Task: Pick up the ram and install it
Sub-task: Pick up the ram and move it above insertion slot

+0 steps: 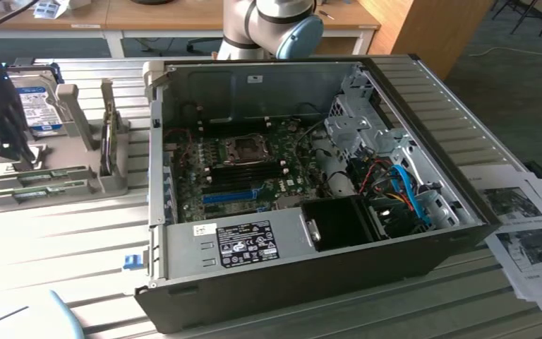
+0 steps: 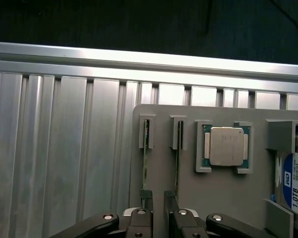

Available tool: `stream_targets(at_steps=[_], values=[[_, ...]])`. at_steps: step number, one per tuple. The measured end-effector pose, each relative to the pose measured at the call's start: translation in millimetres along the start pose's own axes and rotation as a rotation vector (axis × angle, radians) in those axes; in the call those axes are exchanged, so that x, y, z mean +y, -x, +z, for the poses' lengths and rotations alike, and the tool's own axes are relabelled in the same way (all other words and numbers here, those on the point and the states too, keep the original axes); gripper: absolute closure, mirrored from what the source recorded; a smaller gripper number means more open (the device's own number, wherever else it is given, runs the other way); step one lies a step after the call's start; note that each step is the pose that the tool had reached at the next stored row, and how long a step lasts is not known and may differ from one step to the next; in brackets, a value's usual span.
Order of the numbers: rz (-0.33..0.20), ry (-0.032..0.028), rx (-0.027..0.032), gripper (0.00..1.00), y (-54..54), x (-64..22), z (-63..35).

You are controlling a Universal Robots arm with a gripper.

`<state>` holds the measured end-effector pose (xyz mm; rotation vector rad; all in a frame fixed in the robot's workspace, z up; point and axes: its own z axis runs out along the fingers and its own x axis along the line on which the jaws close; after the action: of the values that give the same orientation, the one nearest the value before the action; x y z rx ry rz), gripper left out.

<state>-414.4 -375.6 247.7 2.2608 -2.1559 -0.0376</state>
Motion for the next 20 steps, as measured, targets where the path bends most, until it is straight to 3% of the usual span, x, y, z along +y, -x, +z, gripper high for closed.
stream_targets(at_steps=[6, 20], values=[[0.000, 0.0002, 0.0000, 0.77, -0.1, -0.2, 8.0], [0.000, 0.0001, 0.0000, 0.77, -3.9, -0.1, 8.1]])
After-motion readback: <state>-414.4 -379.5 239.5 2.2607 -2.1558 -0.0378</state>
